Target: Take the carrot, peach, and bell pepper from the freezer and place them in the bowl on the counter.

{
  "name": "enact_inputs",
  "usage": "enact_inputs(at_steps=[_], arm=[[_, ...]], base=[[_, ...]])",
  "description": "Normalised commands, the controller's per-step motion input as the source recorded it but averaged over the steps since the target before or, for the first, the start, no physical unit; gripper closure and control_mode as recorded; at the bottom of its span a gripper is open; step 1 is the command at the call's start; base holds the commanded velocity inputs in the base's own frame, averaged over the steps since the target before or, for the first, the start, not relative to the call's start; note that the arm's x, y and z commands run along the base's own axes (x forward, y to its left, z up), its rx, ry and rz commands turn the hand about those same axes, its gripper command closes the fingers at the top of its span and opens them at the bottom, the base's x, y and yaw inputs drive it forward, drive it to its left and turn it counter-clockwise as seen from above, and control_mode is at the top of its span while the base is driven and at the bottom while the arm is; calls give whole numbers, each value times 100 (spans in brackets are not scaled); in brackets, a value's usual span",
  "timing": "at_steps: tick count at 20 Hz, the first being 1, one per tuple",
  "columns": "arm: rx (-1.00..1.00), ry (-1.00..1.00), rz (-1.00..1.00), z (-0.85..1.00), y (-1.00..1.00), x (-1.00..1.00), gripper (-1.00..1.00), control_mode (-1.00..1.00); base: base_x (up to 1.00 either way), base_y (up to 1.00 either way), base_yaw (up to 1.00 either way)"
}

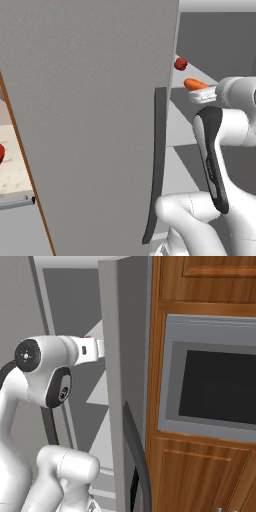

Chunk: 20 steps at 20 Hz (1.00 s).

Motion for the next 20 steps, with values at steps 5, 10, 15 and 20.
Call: enact_inputs(at_steps=[5, 10, 15, 20], arm=[[0, 8, -9, 11, 1, -59, 100, -100], [0, 1, -2, 11, 0, -74, 100, -100], [1, 4, 0, 10, 6, -59, 100, -100], [3, 10, 0, 18, 14, -43, 100, -100]], base=[[0, 0, 0], [0, 0, 0], [0, 0, 0], [0, 0, 0]])
